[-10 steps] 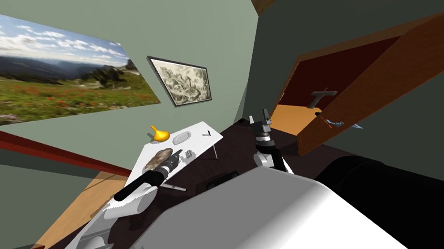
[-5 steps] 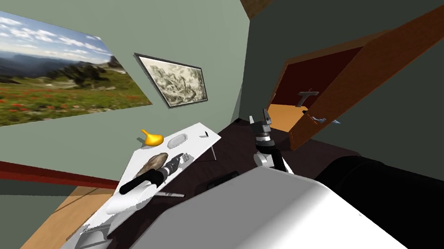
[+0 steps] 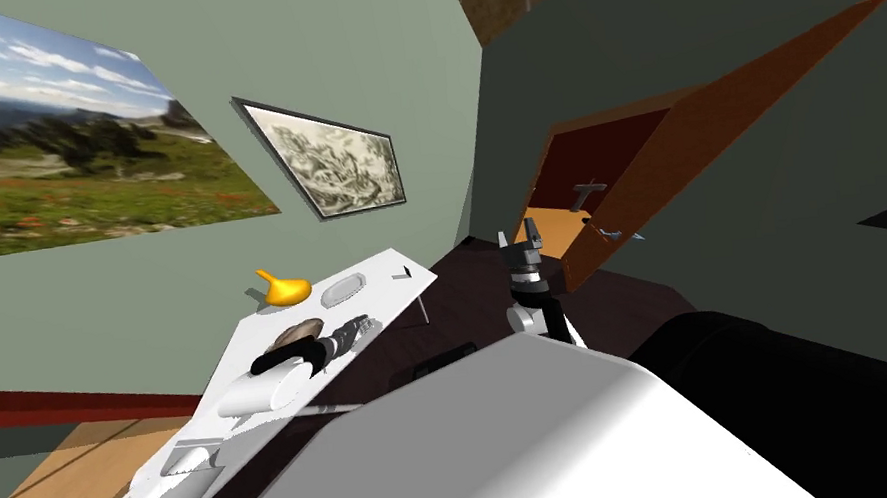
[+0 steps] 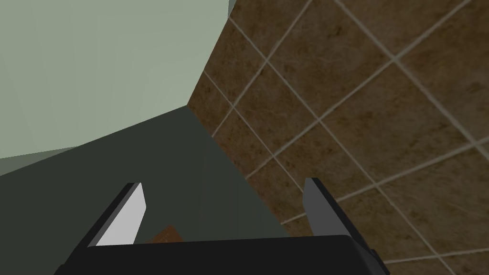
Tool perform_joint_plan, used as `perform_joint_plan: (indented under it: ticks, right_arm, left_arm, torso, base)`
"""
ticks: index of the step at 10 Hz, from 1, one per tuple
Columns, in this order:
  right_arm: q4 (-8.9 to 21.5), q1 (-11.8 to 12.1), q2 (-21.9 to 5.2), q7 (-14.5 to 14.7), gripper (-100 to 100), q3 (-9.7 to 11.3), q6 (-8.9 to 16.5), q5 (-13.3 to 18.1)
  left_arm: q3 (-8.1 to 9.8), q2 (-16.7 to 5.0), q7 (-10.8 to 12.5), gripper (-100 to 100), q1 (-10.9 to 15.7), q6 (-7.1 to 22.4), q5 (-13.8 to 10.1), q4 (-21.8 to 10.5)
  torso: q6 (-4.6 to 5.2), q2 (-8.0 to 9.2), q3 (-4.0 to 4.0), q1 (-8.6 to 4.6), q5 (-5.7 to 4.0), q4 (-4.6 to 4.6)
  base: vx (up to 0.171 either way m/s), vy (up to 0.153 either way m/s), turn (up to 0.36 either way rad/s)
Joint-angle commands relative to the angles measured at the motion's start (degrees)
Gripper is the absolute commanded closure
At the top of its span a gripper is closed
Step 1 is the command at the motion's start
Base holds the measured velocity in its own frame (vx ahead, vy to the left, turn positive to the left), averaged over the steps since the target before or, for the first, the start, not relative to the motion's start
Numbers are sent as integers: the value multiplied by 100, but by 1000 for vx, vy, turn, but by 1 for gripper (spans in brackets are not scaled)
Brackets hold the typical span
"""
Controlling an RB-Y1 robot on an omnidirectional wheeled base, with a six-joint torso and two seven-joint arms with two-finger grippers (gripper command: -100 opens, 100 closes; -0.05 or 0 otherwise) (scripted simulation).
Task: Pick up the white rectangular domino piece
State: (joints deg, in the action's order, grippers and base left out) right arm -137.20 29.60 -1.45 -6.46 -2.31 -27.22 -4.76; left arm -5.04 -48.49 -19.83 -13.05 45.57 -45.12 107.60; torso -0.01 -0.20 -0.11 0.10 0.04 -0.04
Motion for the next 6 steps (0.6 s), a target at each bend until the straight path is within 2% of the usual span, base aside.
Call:
perform_joint_plan:
  ticks: [1,2,3,4,5,6]
  right_arm:
    - [0,0,0,0,0,0,0,0]
    - [0,1,0,0,0,0,0,0]
    - [0,0,0,0,0,0,0,0]
    - [0,1,0,0,0,0,0,0]
    - [0,0,0,0,0,0,0,0]
    - [0,1,0,0,0,-1,0,0]
  left_arm:
    - [-13,-87,-26,-100,-13,201,-77,0]
    - [-118,-209,-117,-100,99,401,-224,-185]
    - [-118,-209,-117,-100,99,448,-224,-185]
    - [-224,-322,-208,-100,212,678,-364,-369]
    - [-224,-322,-208,-100,212,686,-364,-369]
    - [-330,-427,-299,-100,326,903,-497,-551]
  torso:
    - [0,0,0,0,0,0]
    - [-6,3,2,0,0,1]
    - [-2,1,1,1,0,1]
    - [-6,2,1,-1,0,1]
    - [-1,-1,-1,-1,0,0]
    - [-7,0,0,-1,0,0]
  base:
    - [19,31,-117]
    - [24,33,-172]
    - [22,31,-113]
    - [28,28,-208]
    - [25,33,-99]
    - [31,30,-209]
